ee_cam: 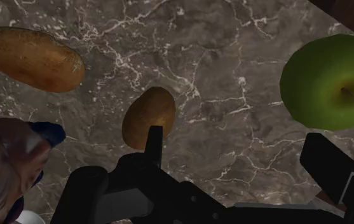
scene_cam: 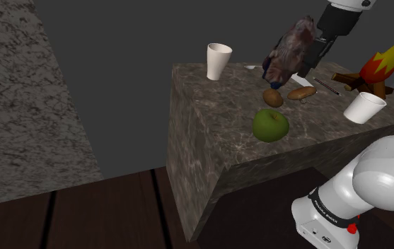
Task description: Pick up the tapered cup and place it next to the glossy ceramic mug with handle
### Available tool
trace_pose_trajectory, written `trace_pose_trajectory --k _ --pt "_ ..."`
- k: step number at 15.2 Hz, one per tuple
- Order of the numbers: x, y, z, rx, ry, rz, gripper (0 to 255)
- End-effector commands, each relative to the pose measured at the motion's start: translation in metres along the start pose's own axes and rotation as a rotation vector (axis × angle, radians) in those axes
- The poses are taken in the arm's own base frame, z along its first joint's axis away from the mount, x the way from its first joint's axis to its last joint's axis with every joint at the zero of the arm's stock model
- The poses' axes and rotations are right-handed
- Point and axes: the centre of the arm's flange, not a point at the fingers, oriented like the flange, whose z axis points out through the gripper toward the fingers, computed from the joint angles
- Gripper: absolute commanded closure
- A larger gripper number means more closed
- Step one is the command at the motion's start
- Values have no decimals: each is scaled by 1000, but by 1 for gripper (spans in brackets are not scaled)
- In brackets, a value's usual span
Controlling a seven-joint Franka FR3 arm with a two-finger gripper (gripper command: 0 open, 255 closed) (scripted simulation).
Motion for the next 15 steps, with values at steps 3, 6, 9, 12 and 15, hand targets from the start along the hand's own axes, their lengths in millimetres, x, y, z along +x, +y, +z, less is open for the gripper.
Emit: trace_pose_trajectory --k 3,6,9,12,15 --pt "25 -1 5 -10 6 -15 0" --pt "62 -2 12 -24 15 -38 0" --pt "100 -4 19 -38 25 -61 0" --pt "137 -7 26 -53 34 -85 0" --pt "175 -11 32 -67 43 -108 0"
